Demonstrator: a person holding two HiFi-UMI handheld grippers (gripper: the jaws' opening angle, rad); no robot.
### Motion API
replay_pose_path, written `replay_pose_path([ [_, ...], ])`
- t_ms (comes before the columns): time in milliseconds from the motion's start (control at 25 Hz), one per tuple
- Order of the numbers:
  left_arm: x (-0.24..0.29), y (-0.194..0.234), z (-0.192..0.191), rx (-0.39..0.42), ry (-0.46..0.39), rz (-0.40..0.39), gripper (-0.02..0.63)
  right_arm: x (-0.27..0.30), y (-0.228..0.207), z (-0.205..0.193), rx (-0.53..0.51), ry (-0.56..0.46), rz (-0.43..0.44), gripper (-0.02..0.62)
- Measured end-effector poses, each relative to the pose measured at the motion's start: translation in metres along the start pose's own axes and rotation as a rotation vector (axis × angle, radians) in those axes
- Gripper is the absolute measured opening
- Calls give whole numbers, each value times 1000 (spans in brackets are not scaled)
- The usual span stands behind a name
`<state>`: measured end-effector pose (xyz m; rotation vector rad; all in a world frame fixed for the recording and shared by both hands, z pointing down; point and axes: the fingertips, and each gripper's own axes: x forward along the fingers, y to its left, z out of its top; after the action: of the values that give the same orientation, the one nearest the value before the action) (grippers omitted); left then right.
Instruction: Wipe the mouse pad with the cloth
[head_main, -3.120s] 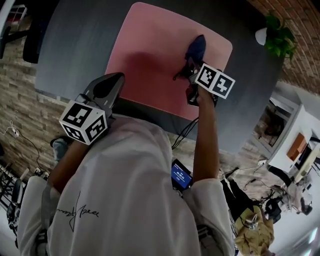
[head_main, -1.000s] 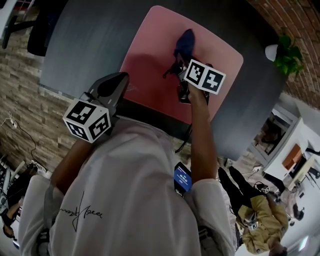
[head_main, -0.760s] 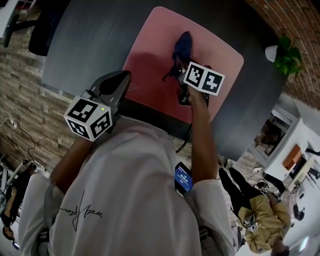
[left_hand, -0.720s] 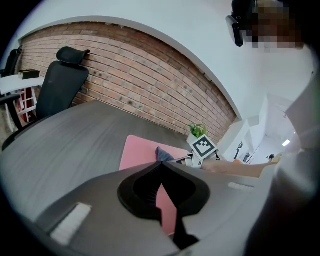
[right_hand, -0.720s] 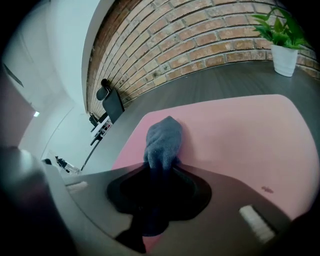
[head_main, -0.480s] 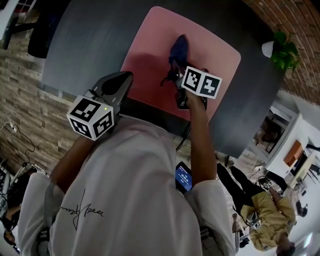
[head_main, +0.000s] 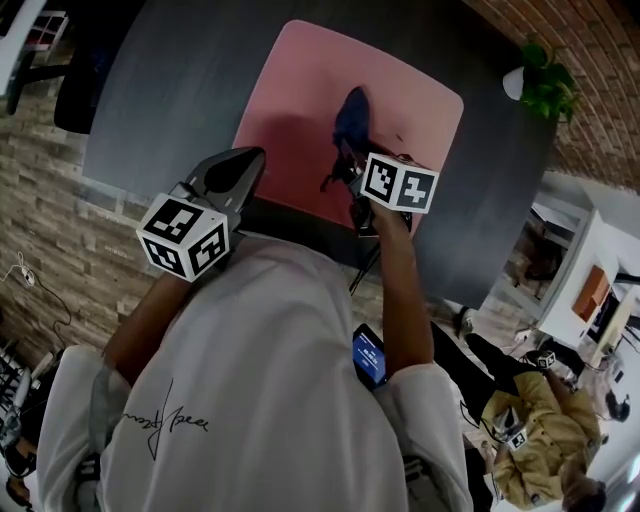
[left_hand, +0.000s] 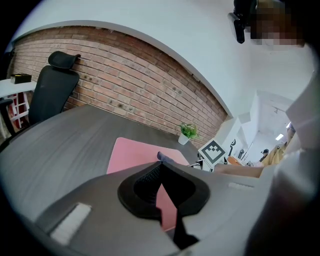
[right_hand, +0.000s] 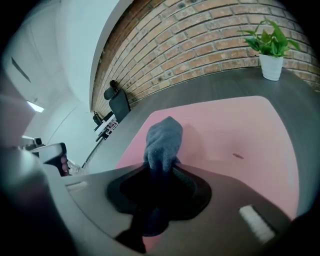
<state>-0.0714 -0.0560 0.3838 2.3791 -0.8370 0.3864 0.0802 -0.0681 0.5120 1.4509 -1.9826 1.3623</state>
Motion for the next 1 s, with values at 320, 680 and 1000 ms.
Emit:
replay_pose_path([
  [320, 1, -19, 1, 13, -29, -20, 12, -28, 18, -2, -30, -60, 28, 92],
  [680, -1, -35, 3, 60, -51, -29, 12, -57, 36, -10, -39, -123, 47, 89],
  [1000, -1, -47, 5, 72, -67, -47, 12, -82, 45, -19, -94, -157, 34, 87],
])
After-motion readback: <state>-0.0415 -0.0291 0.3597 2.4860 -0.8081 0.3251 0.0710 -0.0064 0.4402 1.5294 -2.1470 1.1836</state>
